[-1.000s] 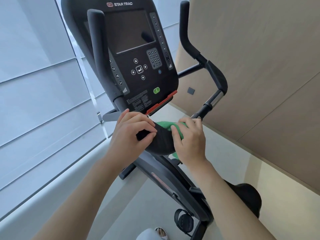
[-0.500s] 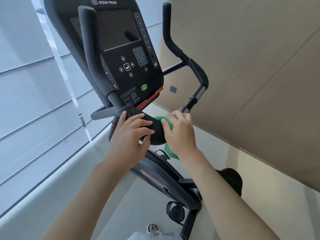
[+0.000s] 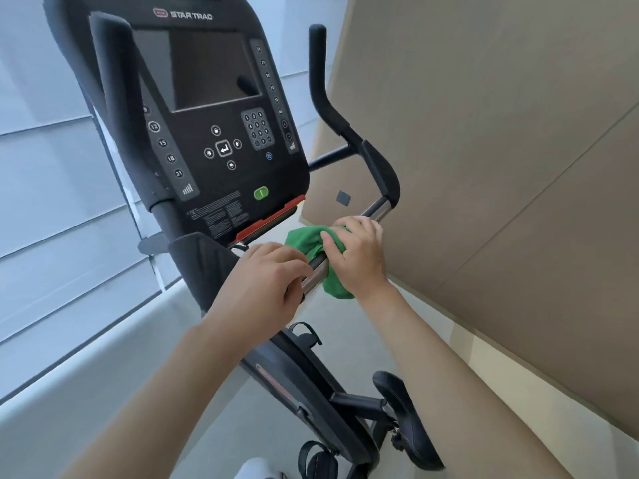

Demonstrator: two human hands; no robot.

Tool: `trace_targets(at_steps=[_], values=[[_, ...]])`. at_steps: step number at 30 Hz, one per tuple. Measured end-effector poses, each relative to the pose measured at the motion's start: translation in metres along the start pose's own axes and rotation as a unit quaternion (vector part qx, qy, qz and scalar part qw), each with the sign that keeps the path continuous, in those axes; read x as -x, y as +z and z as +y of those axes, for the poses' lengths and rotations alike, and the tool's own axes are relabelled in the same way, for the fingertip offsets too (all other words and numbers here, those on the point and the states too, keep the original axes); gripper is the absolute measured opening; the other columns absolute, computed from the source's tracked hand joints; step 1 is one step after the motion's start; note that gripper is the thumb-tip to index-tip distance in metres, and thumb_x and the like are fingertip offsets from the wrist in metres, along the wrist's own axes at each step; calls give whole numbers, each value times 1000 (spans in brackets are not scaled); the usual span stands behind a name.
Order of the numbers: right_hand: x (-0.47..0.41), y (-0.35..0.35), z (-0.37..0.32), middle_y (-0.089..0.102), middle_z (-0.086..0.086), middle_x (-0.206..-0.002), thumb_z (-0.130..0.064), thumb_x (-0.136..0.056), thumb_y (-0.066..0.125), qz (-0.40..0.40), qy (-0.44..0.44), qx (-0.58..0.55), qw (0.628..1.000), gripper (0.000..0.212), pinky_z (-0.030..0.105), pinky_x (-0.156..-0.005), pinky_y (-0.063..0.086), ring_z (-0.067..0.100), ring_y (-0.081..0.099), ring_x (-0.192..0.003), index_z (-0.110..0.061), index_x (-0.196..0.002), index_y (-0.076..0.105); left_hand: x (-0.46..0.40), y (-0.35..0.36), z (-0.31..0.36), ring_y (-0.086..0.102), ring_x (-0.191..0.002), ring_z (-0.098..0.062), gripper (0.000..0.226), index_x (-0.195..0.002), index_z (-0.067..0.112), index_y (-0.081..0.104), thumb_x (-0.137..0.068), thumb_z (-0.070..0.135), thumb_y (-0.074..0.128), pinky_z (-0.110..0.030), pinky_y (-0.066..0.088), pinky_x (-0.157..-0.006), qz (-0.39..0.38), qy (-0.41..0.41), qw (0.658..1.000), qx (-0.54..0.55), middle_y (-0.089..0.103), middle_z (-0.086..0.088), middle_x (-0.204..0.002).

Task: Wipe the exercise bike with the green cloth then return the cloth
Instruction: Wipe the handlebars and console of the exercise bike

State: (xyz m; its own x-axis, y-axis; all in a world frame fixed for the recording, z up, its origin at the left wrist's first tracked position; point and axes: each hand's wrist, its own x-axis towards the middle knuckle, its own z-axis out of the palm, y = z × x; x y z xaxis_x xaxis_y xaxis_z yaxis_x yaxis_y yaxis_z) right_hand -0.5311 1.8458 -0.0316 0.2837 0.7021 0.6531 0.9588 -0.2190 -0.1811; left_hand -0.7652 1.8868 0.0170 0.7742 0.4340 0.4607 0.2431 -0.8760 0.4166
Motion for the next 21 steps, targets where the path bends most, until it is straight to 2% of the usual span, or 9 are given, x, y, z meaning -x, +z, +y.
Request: trace_targets(at_steps=[2,5,9,13,17,21], values=[[-22,7,35,73,2,-96,-31,-102,58,-9,-12,-30,999,32,46,-96,46,25,61,-97,-11,-91,79,-12,12,7,65,-110,-26,28,-111,19,79,-91,4,65,-47,50,-99,-6,-19,1000,-10,74,4,-115],[-50,16,77,73,6,-90,-26,-100,62,-13,-39,-55,998,30,43,-83,51,28,63,-86,-5,-86,78,-21,22,9,65,-114,-22,32,-121,23,76,-94,11,64,-44,52,-100,1,-77,996,-46,73,7,-120],[-89,25,134,73,8,-89,-24,-101,61,-12,2,-35,999,33,43,-66,54,34,64,-81,-1,-84,77,-18,32,6,68,-92,-21,22,-108,24,79,-92,14,67,-40,57,-79,10,-100,991,-91,75,8,-101],[-98,34,151,73,4,-84,-25,-100,60,9,-45,-26,999,35,37,-66,48,32,60,-73,-4,-76,75,-18,35,6,65,-80,-15,21,-101,29,78,-95,29,58,-36,55,-68,13,-118,987,-106,73,13,-90],[-91,37,147,73,2,-85,-25,-100,61,21,-18,-46,999,33,38,-65,48,29,60,-74,-5,-77,74,-20,36,14,61,-65,-13,20,-92,33,75,-91,36,55,-33,52,-55,19,-142,982,-127,67,14,-75],[-74,30,121,72,2,-85,-26,-100,60,24,-21,-76,997,32,40,-67,50,26,59,-76,-6,-79,74,-19,35,16,64,-63,-11,17,-91,35,75,-90,37,59,-27,49,-50,23,-156,979,-126,66,17,-73]])
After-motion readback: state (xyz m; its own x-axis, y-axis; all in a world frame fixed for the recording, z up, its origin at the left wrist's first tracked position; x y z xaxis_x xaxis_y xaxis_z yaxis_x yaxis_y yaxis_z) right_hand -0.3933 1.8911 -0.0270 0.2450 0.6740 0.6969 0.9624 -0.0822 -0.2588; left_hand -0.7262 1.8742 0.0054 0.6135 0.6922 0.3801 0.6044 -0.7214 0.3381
